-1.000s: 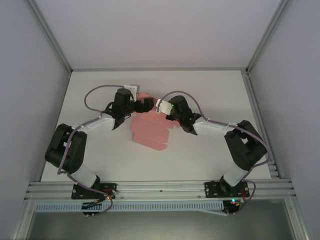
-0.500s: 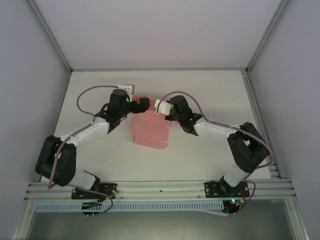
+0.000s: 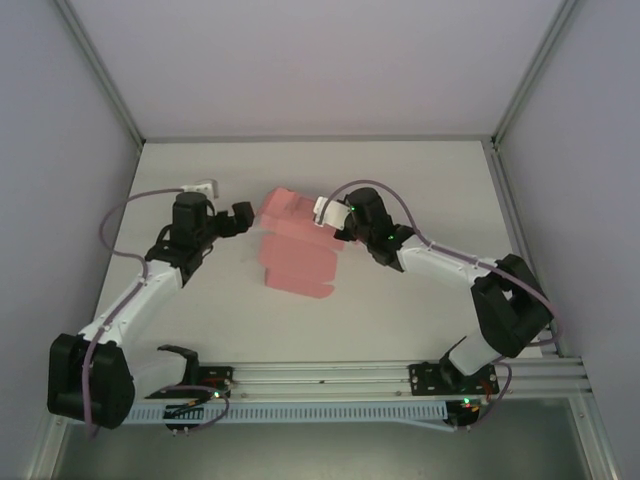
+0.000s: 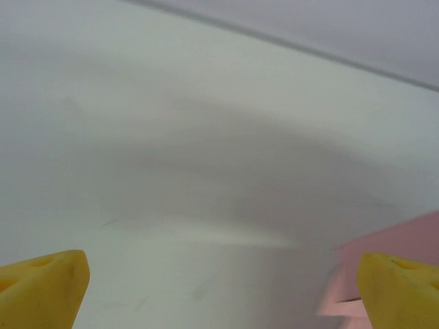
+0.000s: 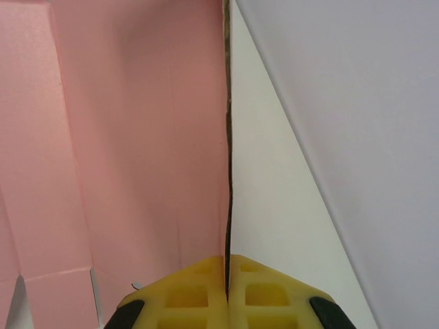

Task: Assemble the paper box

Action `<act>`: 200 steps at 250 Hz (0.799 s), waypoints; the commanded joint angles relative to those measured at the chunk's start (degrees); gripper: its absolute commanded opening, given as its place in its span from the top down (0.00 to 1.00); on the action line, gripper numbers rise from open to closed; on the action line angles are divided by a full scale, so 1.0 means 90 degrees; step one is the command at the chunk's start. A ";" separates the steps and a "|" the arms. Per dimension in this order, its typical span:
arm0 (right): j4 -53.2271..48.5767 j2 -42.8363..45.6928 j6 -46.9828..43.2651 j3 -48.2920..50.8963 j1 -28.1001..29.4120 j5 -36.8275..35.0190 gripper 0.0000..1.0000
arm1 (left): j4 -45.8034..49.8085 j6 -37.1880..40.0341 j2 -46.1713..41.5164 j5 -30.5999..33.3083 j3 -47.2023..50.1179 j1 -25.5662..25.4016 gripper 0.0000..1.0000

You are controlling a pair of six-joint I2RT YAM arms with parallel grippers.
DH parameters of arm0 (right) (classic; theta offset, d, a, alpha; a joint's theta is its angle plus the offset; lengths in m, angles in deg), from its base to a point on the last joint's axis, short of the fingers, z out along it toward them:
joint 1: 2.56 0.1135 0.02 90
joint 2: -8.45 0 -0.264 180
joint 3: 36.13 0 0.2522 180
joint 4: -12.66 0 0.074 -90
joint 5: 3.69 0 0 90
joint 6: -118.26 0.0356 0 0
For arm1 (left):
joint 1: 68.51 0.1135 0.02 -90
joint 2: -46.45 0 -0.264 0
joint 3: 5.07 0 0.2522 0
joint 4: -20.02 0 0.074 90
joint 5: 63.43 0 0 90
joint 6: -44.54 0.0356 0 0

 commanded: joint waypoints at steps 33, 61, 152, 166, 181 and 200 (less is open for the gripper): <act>-0.0154 0.0028 0.0506 -0.0040 -0.0332 0.0535 1.00 | -0.0493 -0.0107 0.0499 -0.0906 0.0751 0.0632 0.00; -0.0177 -0.0015 0.0601 -0.0073 -0.0371 0.0671 1.00 | -0.1124 0.0024 0.0911 -0.1633 0.0675 0.0640 0.00; -0.0143 -0.0098 0.0962 -0.0173 -0.0447 0.0904 1.00 | -0.2952 -0.0061 0.1597 -0.3776 0.0755 0.0587 0.00; -0.0130 -0.0087 0.1000 -0.0167 -0.0439 0.0910 1.00 | -0.3108 -0.0048 0.1580 -0.3935 0.0822 0.0539 0.00; -0.0094 -0.0067 0.1060 -0.0152 -0.0439 0.0946 1.00 | -0.3068 0.0041 0.1597 -0.3927 0.0829 0.0467 0.00; -0.0108 -0.0051 0.1126 -0.0143 -0.0437 0.1006 1.00 | -0.2988 0.0191 0.1609 -0.3928 0.0786 0.0356 0.00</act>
